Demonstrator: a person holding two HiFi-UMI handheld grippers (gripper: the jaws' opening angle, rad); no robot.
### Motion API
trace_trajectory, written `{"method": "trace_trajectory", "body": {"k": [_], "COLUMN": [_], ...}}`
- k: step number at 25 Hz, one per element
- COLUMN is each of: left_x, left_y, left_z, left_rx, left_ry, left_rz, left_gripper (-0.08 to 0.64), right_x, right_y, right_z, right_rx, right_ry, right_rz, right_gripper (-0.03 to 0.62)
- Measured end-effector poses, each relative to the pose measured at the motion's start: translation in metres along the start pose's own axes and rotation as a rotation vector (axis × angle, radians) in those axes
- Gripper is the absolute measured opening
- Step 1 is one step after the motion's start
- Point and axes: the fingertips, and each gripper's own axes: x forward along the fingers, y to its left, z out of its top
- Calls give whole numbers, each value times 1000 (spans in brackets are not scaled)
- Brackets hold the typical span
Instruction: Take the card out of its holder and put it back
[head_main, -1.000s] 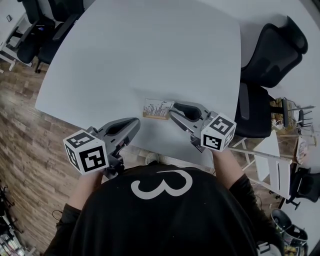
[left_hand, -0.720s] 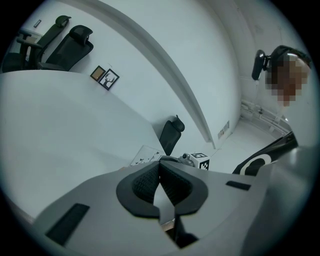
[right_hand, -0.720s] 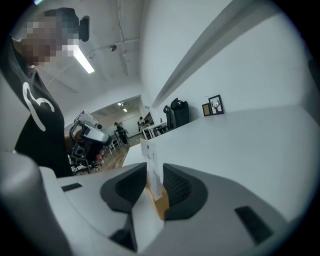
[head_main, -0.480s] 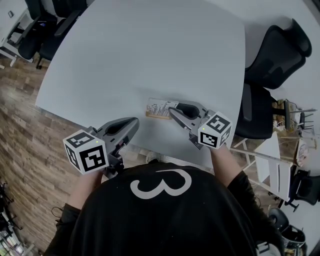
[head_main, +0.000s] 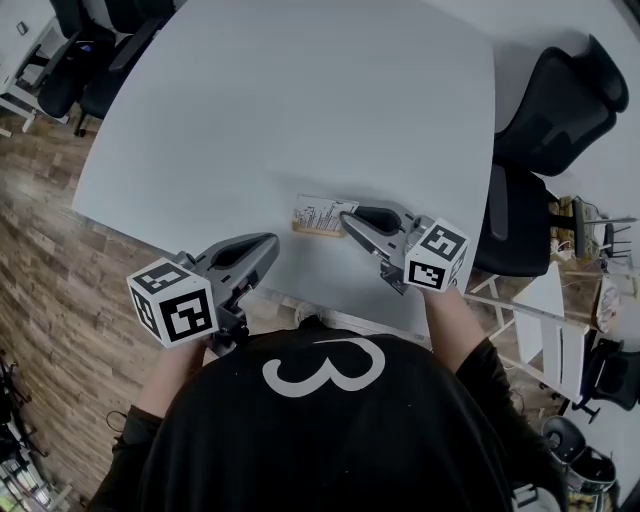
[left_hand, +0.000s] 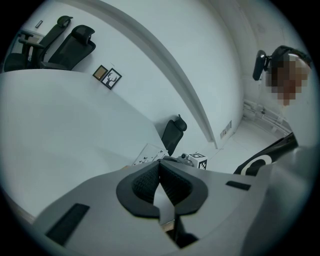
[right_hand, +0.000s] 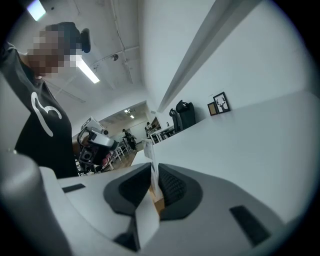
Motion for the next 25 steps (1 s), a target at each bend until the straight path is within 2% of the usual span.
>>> {"method": "trace_trajectory", "body": {"k": [12,25], "left_x": [3,4], "left_y": [-2,-5], "left_z": [-1,-4], "left_rx": [4,0], "left_ry": [15,23], "left_rz": [-4,9], "left_gripper": [11,11], "right_x": [0,-2], "right_y": [1,6], "right_z": [0,1], "right_rx": [-28,-92], "right_ry": [-28,-16], "right_rz": [2,16], "right_gripper": [28,21]}}
